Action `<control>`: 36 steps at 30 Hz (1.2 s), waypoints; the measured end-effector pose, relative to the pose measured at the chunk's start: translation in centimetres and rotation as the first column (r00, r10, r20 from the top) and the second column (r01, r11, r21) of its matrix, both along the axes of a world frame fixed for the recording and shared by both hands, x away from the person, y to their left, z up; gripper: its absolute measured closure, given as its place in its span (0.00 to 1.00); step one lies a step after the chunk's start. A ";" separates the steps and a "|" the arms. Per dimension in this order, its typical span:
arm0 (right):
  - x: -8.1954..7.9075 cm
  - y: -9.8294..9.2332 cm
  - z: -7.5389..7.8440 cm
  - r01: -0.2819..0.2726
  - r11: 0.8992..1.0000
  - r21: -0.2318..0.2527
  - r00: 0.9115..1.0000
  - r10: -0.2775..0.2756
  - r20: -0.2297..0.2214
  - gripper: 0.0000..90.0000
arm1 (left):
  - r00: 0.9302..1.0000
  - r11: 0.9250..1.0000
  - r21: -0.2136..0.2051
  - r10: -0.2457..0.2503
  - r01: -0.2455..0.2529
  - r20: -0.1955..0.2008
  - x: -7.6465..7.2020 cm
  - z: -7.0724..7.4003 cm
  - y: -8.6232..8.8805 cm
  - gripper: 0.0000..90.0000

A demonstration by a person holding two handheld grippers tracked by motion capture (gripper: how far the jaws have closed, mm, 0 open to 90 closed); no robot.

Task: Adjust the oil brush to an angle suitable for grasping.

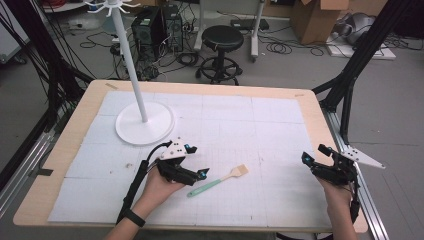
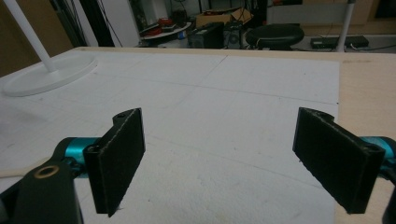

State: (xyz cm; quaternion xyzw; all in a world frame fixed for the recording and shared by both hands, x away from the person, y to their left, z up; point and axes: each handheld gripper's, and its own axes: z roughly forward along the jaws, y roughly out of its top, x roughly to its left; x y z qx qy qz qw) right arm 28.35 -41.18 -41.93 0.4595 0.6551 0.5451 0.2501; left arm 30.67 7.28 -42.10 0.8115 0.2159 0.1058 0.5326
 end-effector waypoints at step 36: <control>0.1 0.1 0.0 -0.003 1.000 0.000 1.000 0.003 -0.006 0.18 | 0.990 0.968 0.223 -0.090 0.112 -0.107 -1.0 -2.5 -4.7 0.68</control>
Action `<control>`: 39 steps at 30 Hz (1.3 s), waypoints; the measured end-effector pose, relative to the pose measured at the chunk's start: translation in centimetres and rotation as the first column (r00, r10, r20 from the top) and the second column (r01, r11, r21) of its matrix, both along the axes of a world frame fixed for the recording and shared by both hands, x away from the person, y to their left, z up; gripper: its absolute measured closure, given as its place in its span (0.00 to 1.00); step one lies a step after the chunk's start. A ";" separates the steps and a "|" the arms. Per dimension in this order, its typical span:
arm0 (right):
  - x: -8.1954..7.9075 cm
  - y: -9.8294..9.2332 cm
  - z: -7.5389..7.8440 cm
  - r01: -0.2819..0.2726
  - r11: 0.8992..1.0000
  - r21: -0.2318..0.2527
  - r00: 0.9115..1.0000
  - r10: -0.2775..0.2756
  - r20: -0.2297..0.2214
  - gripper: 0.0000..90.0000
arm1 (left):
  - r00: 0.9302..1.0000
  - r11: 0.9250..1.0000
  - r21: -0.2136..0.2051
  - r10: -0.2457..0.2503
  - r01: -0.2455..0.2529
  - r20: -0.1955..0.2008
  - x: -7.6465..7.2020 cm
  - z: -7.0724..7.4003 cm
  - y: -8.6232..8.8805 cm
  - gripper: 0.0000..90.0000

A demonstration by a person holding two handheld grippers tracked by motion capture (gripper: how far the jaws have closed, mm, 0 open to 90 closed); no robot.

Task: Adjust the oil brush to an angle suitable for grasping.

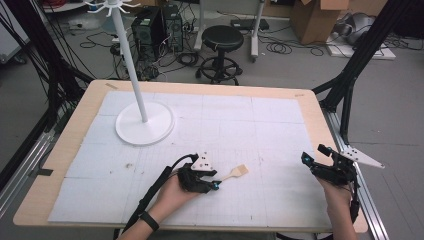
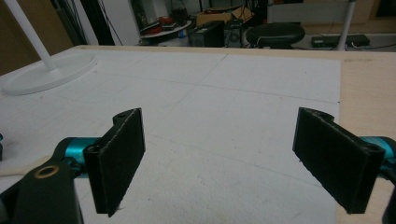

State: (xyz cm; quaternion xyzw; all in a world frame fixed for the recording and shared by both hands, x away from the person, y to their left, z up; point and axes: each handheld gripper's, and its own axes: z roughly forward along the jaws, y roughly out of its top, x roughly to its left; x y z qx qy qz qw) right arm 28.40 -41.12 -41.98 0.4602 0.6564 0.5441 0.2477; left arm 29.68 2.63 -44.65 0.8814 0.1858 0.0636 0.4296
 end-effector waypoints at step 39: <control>0.0 0.1 0.0 -0.002 1.000 -0.004 1.000 0.003 0.005 0.18 | 0.999 0.999 0.045 -0.021 0.019 0.024 -0.6 0.2 -0.6 0.90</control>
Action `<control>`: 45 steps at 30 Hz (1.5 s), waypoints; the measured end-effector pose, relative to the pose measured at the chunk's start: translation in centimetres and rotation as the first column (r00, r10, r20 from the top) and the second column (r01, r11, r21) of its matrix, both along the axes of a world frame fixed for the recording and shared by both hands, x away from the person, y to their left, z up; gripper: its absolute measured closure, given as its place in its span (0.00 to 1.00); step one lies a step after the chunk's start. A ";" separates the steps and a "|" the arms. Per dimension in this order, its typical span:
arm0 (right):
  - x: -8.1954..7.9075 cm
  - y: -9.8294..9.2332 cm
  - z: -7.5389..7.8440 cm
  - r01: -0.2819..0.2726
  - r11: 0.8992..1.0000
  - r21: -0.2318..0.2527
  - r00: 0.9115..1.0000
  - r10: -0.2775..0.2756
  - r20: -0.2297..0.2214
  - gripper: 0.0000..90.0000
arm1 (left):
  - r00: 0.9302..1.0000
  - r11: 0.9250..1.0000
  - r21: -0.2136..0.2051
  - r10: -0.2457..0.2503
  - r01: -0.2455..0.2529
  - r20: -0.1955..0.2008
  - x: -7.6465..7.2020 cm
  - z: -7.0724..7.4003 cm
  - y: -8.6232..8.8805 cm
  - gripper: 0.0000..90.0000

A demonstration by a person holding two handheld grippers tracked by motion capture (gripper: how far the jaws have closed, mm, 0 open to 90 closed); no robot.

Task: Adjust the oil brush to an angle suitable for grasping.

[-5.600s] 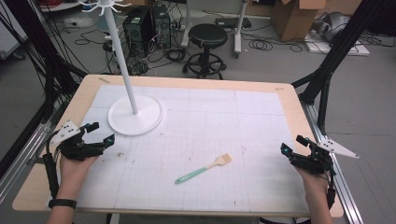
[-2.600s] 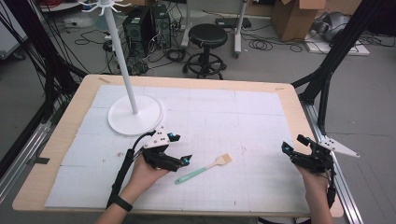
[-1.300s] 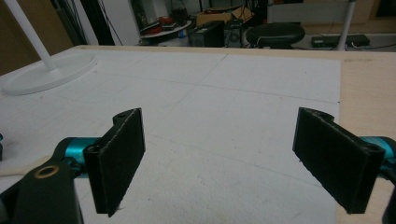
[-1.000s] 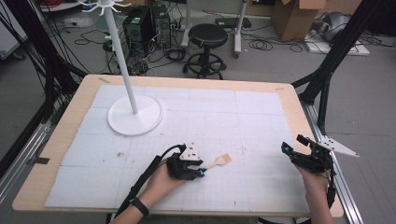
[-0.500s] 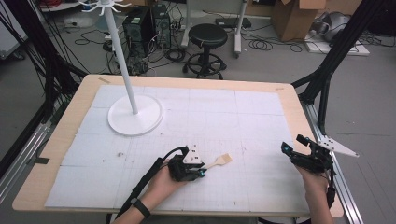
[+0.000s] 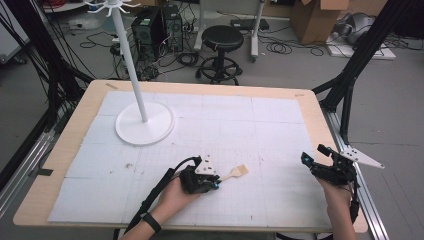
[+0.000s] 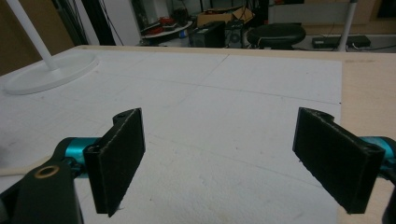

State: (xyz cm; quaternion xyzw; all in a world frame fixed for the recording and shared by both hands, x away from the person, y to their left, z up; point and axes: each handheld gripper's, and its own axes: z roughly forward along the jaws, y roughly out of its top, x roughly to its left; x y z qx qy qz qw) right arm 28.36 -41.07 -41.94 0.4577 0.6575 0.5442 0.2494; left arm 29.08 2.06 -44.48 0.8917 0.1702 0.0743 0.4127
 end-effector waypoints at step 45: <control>0.0 0.2 -0.1 -0.002 1.000 0.001 1.000 0.002 -0.004 0.18 | 0.895 0.897 -0.030 -0.438 0.442 0.083 5.4 0.3 -0.4 0.90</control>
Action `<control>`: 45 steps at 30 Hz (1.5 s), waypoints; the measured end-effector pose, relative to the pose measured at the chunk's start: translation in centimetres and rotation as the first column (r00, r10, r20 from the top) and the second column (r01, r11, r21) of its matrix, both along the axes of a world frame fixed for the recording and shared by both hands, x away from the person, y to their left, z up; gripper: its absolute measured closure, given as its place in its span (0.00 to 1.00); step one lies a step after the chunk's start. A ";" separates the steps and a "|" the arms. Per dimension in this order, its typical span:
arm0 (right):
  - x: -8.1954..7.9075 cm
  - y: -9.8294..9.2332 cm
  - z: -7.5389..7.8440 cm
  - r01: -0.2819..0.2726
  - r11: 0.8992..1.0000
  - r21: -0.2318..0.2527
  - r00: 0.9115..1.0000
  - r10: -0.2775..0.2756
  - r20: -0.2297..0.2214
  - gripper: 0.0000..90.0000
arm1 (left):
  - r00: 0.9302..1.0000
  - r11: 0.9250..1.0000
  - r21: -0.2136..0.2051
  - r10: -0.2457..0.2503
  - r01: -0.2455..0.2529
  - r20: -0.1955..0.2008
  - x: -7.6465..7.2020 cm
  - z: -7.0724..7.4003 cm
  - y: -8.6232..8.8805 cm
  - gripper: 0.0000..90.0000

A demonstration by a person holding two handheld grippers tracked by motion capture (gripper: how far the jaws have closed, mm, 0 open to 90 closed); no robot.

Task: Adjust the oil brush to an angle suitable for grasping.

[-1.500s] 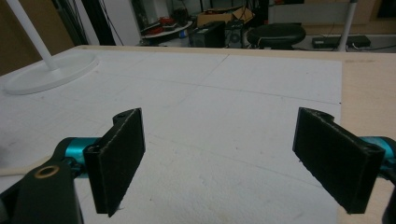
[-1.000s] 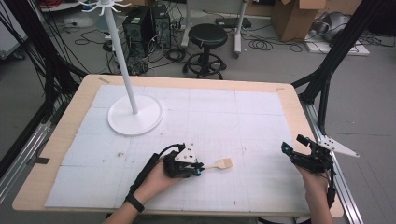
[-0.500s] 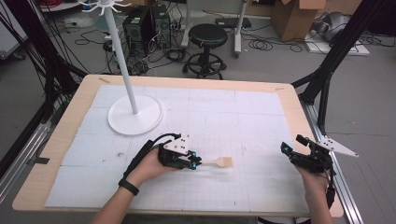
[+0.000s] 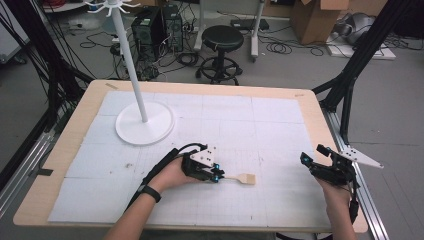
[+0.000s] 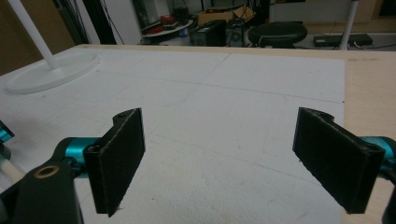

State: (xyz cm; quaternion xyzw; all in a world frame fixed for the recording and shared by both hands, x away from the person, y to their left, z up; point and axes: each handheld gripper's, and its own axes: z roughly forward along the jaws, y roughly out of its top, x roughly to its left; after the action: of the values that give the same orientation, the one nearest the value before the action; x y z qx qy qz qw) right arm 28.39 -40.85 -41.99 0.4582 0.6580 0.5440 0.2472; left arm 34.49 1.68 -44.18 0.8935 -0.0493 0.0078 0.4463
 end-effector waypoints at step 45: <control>0.3 1.1 -0.1 -0.026 0.999 -0.020 1.000 0.026 -0.009 0.18 | 0.841 0.821 -0.267 0.537 -0.504 0.063 -4.5 4.4 18.9 0.23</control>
State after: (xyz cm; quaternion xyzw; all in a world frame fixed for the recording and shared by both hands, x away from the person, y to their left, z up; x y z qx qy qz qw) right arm 28.65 -39.77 -42.14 0.4495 0.6703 0.5385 0.2420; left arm 29.97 20.59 -39.75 0.8096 0.1679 0.1961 0.5272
